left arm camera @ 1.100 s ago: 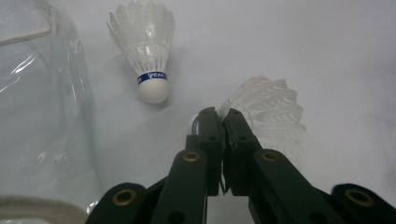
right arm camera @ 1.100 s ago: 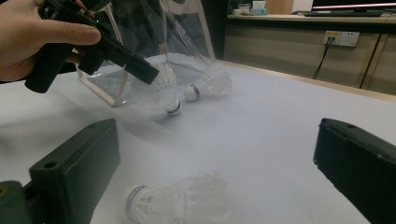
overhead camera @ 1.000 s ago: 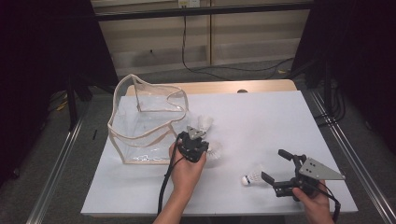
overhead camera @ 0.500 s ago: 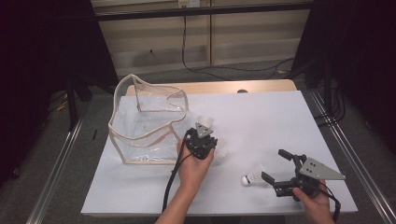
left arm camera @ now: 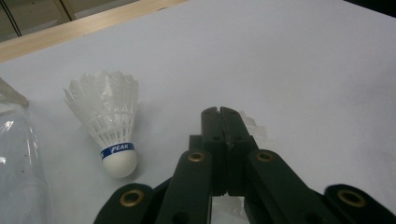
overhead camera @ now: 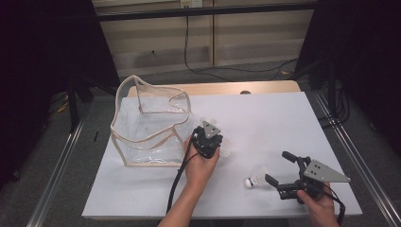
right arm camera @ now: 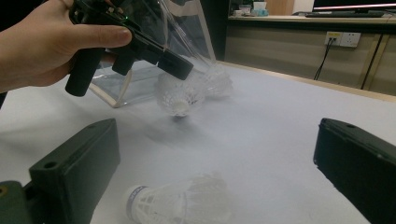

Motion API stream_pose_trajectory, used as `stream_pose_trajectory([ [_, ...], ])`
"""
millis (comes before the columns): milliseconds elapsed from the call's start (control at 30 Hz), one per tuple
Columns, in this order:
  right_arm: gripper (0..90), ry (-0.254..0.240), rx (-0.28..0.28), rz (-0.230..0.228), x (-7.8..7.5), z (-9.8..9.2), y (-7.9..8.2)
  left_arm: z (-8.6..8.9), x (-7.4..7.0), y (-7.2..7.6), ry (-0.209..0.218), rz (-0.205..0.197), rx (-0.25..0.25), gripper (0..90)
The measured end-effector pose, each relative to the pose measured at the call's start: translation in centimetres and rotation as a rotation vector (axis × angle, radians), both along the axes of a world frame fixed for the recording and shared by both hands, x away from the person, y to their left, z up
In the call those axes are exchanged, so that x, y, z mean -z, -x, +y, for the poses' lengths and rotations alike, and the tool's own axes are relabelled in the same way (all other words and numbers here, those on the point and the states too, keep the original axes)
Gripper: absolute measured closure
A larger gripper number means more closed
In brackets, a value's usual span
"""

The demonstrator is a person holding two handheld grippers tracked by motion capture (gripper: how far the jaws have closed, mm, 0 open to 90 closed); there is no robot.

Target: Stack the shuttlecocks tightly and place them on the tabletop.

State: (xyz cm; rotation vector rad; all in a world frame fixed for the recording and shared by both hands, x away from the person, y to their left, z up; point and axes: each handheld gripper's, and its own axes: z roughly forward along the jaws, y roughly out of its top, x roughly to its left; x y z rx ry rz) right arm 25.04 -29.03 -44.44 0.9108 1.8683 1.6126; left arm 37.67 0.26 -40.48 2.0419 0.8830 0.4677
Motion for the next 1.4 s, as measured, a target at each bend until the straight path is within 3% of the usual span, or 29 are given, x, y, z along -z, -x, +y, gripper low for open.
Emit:
stream_pose_trajectory([
  [533, 0.0, 0.000, -0.001, -0.004, 0.0, 0.0, 0.0, 0.3, -1.2, 0.2, -0.074, -0.031, -0.053, 90.0],
  [667, 0.0, 0.001, -0.002, -0.004, 0.0, 0.0, 0.0, 0.6, -1.4, 0.1, -0.126, -0.047, -0.071, 90.0],
  [1167, 0.0, -0.001, -0.002, 0.000, 0.0, 0.0, 0.0, 1.2, -1.0, -0.7, -0.173, -0.045, -0.103, 90.0],
  [1267, 0.0, 0.002, -0.001, -0.001, 0.0, 0.0, 0.0, 1.3, -1.0, -0.8, -0.203, -0.052, -0.109, 90.0],
  [1400, 0.1, 0.002, -0.002, -0.001, 0.0, 0.0, 0.0, 1.2, -0.9, -0.9, -0.198, -0.064, -0.114, 90.0],
])
